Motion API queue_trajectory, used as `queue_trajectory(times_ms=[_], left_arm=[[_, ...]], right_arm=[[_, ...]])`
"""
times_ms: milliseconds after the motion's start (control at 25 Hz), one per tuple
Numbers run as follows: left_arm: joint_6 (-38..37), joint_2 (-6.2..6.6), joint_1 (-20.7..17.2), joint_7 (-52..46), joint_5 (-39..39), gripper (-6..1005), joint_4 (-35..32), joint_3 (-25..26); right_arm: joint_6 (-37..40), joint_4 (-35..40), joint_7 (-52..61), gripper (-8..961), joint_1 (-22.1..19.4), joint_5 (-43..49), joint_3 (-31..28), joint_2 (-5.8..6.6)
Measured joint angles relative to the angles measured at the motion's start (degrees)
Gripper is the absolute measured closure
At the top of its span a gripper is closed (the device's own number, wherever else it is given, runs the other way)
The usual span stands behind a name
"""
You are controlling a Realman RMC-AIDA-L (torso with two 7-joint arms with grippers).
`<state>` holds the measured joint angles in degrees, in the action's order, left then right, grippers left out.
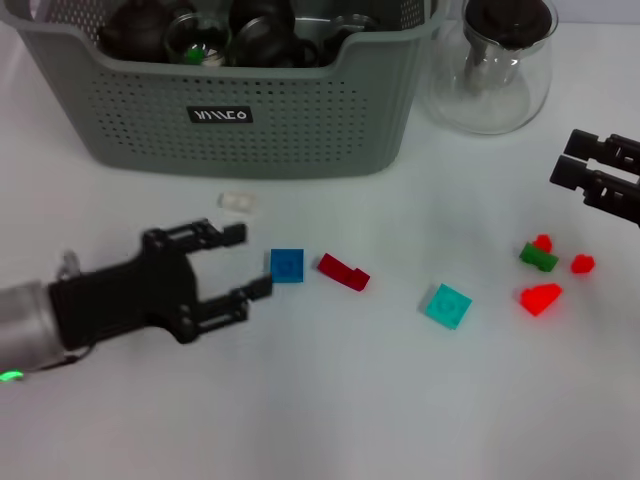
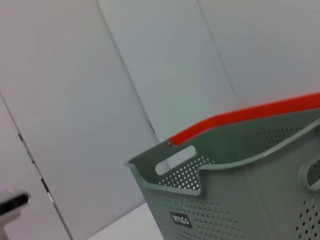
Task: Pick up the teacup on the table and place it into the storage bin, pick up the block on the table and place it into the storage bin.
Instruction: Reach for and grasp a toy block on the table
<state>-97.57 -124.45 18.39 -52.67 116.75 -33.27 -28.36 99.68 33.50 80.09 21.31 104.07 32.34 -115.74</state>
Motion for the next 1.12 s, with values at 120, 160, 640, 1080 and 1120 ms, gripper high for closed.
queue_trajectory(times_ms=[120,160,640,1080,1120], left_arm=[[4.9,0.04,1.7,6.0,1.9,367,4.8,-0.6],[6.8,0.08,2.4,6.8,2.2,369,6.1,-0.9],[20.9,-0.06,7.2,13.9,2.5,386,13.3,-1.0],[26.0,-0.08,9.9,13.9,2.8,403,15.5,-1.2],[26.1,-0.09,9.9,13.8,2.9,404,15.5,-1.3]], right_arm=[[0.2,0.1,0.1,338,0.2,0.0,-0.1,0.19],[0.2,0.1,0.1,338,0.1,0.0,-0.2,0.19],[0.0,-0.2,0.2,337,-0.4,0.1,0.2,0.16],[0.0,-0.3,0.2,338,-0.6,0.1,0.2,0.07],[0.0,-0.3,0.2,338,-0.6,0.1,0.2,0.07]])
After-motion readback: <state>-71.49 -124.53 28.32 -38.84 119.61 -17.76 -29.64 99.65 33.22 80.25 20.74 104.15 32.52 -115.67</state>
